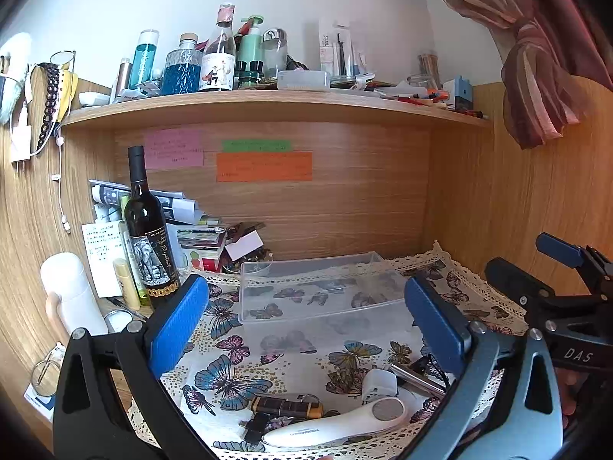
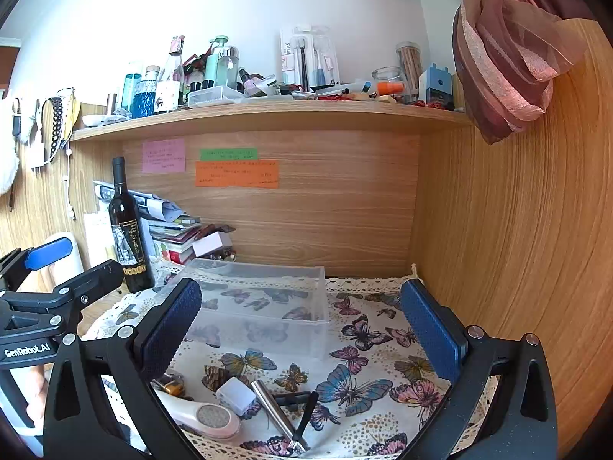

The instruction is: Organize rigid objects

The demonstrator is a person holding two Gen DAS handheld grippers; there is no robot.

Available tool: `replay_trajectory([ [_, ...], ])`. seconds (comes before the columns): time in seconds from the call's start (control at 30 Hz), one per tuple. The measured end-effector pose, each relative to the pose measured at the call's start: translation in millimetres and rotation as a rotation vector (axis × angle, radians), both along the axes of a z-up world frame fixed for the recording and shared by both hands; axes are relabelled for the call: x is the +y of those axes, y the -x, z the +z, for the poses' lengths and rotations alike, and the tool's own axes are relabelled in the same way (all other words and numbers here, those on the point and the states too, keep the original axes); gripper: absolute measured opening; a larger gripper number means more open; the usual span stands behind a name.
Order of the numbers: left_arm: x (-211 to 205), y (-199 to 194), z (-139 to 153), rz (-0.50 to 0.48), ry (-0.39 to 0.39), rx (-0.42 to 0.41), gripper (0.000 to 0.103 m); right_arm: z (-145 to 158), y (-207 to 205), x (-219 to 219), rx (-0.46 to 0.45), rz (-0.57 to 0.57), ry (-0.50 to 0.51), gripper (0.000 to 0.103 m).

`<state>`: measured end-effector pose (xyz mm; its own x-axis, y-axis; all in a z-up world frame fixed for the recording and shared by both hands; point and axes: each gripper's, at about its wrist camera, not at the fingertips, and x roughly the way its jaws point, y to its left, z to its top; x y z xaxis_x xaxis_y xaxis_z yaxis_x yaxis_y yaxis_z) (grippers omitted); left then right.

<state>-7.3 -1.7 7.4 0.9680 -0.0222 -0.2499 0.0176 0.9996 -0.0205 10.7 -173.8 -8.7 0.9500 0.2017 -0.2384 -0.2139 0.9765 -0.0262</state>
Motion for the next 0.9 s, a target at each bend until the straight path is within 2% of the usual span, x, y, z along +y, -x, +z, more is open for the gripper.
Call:
replay_trajectory([
  [0.9,0.1,6.6,2.5,-0.013,0.01,-0.025,0.103,-0.1,6.5,-1.0,-0.014,0.008,-0.003,0.103],
])
